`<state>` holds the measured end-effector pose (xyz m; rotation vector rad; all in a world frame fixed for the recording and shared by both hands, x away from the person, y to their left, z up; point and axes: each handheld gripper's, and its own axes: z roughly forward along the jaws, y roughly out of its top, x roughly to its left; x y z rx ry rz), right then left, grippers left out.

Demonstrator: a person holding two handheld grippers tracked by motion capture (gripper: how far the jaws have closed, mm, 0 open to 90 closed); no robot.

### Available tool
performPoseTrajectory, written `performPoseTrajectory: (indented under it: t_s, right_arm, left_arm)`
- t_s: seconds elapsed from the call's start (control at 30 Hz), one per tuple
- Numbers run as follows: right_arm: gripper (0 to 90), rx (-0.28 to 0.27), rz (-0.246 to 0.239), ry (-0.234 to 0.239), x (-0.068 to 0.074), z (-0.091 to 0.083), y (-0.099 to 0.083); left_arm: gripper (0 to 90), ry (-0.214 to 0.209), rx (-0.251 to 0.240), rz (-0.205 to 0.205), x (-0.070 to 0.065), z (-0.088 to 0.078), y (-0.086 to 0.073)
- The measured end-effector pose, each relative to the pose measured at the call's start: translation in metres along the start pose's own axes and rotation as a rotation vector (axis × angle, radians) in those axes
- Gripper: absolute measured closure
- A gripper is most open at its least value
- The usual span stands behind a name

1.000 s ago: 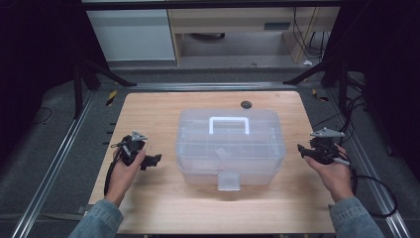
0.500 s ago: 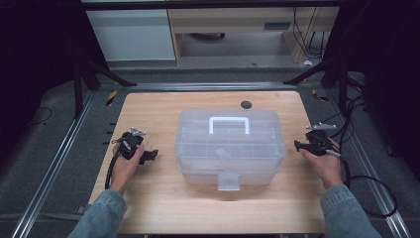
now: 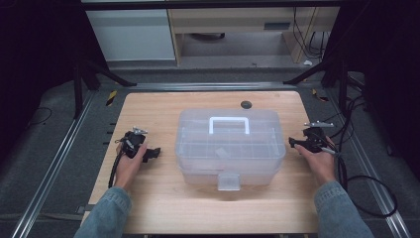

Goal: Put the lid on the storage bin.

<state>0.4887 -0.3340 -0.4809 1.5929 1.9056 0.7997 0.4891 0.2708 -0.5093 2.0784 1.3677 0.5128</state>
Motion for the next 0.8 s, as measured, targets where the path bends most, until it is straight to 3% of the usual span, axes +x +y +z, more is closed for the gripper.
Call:
performPoseTrajectory:
  t_s: [0.1, 0.17, 0.2, 0.4, 0.5, 0.6, 0.8]
  right_arm:
    - [17.5, -0.002, 0.012, 0.003, 0.003, 0.002, -0.001]
    - [15.9, -0.005, 0.021, -0.004, 0.004, 0.004, -0.002]
    - [14.7, 0.003, 0.017, -0.017, 0.006, 0.007, -0.004]
    - [10.0, 0.019, 0.016, -0.037, 0.013, 0.015, -0.009]
    - [7.5, -0.009, 0.028, -0.040, 0.015, 0.017, -0.014]
    - [2.2, 0.001, 0.039, -0.043, 0.014, 0.018, -0.015]
    - [0.4, 0.008, 0.029, -0.038, 0.015, 0.017, -0.016]
  left_arm:
    - [1.9, -0.001, -0.007, -0.001, -0.001, 0.001, 0.000]
    - [0.7, 0.001, -0.037, -0.004, -0.002, 0.002, -0.003]
    - [0.0, 0.004, -0.079, -0.006, -0.002, 0.003, -0.008]
    - [0.0, 0.006, -0.080, -0.007, -0.003, 0.003, -0.008]
    - [0.0, 0.008, -0.079, -0.009, -0.003, 0.003, -0.008]
    - [0.0, 0.008, -0.079, -0.011, -0.003, 0.003, -0.008]
    - [0.0, 0.008, -0.079, -0.013, -0.003, 0.003, -0.008]
